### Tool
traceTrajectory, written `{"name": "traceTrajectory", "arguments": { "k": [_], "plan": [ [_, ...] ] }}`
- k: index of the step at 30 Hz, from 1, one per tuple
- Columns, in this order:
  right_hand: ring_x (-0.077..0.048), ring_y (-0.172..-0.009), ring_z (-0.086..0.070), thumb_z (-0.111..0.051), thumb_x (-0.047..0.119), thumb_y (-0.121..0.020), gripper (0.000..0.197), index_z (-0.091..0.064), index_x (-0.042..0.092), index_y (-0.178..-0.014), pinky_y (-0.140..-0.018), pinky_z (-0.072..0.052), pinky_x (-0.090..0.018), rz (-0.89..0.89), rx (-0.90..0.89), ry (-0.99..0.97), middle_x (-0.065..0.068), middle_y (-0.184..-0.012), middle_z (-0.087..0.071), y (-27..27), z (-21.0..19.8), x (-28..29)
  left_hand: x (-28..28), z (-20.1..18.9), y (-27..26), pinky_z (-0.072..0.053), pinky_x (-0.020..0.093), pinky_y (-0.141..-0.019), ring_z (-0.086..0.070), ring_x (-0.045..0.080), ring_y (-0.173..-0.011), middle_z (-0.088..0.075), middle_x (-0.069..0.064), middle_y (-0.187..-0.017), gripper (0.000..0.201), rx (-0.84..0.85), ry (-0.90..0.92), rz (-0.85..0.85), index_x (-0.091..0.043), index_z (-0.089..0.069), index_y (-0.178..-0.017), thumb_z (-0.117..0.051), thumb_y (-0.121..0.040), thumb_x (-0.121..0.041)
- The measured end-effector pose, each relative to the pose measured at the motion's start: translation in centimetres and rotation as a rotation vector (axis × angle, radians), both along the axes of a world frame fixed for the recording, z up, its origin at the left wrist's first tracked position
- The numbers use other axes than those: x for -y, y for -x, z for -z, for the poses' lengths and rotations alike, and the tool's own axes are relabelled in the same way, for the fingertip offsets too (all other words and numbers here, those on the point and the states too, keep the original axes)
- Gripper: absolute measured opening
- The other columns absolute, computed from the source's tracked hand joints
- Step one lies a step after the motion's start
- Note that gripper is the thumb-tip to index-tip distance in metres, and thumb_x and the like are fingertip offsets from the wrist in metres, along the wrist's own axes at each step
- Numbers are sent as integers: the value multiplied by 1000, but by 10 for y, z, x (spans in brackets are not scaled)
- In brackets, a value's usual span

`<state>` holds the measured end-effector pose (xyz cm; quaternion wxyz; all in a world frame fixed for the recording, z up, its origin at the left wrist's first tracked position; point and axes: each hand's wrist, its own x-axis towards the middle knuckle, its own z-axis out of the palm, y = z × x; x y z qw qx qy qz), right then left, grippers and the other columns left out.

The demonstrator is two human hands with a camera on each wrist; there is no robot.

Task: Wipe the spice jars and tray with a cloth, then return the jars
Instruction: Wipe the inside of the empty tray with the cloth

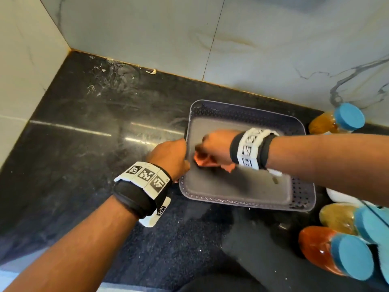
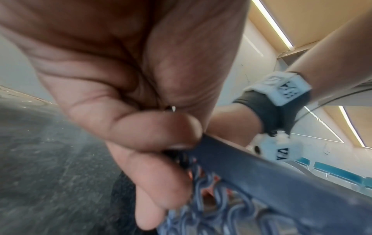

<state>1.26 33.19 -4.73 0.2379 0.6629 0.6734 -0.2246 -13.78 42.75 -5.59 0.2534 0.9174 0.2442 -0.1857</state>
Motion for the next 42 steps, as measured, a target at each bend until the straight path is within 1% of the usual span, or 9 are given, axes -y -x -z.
{"name": "traceTrajectory", "arguments": {
  "k": [9,12,16,22,25,27,32,37,42],
  "plan": [
    [-28,-90,-67,-62,13,-80,23,-68,21,-100,-70,-46,-28,239,-41,-135,-4,-95,-71,-30,15,-25,-1,6,2,-48,39,-77,-64,40,-98,-68,16,-105,27,42,30,-39,-11,-53,-112,-60,-91,-25],
    [-15,-78,-61,-65,17,-78,29,-67,26,-105,-69,-52,-28,82,-243,40,5,-93,-67,18,8,9,1,7,2,-47,38,-75,-65,40,-99,-68,16,-106,28,60,43,-54,-10,-51,-115,-60,-94,-27],
    [-17,-75,-47,-63,17,-84,40,-59,29,-122,-55,-35,-23,-152,-287,112,1,-99,-60,43,-3,36,5,5,7,-43,37,-73,-64,39,-98,-67,17,-106,25,56,28,-20,-10,-49,-116,-56,-96,-24],
    [-33,-98,-66,-56,19,-91,26,-69,21,-114,-82,-53,-37,174,2,-200,-10,-104,-69,-39,-1,-24,8,2,6,-38,37,-71,-62,41,-97,-66,20,-105,21,62,-1,-9,-9,-47,-112,-54,-95,-21],
    [-27,-85,-69,-57,17,-85,23,-73,22,-100,-75,-54,-32,201,-46,-208,-7,-91,-71,-30,3,-19,10,0,5,-40,39,-72,-62,43,-99,-66,22,-107,24,52,-8,-17,-6,-45,-115,-52,-97,-19],
    [-22,-63,-66,-56,27,-83,22,-74,21,-94,-59,-54,-26,126,-221,1,-11,-81,-71,4,6,3,11,-1,5,-42,42,-75,-64,44,-101,-66,23,-107,25,57,-8,-22,-4,-44,-117,-52,-98,-18],
    [-18,-73,-67,-54,38,-95,21,-69,22,-91,-67,-59,-30,-248,-301,55,1,-88,-66,36,17,24,14,-5,7,-49,44,-77,-65,42,-96,-67,20,-103,31,54,-3,-7,-5,-39,-124,-51,-97,-15],
    [-33,-87,-67,-60,23,-90,13,-69,15,-89,-71,-48,-33,81,59,-242,-11,-93,-68,-32,0,-22,15,-5,10,-52,47,-81,-64,43,-93,-67,21,-102,27,60,16,-46,-10,-40,-122,-48,-97,-16],
    [-19,-72,-67,-62,26,-90,7,-68,28,-86,-68,-55,-31,149,-248,68,-3,-91,-72,29,5,12,16,-6,7,-45,43,-73,-65,41,-92,-67,19,-101,26,50,30,-54,-7,-37,-120,-50,-98,-14]
  ]
}}
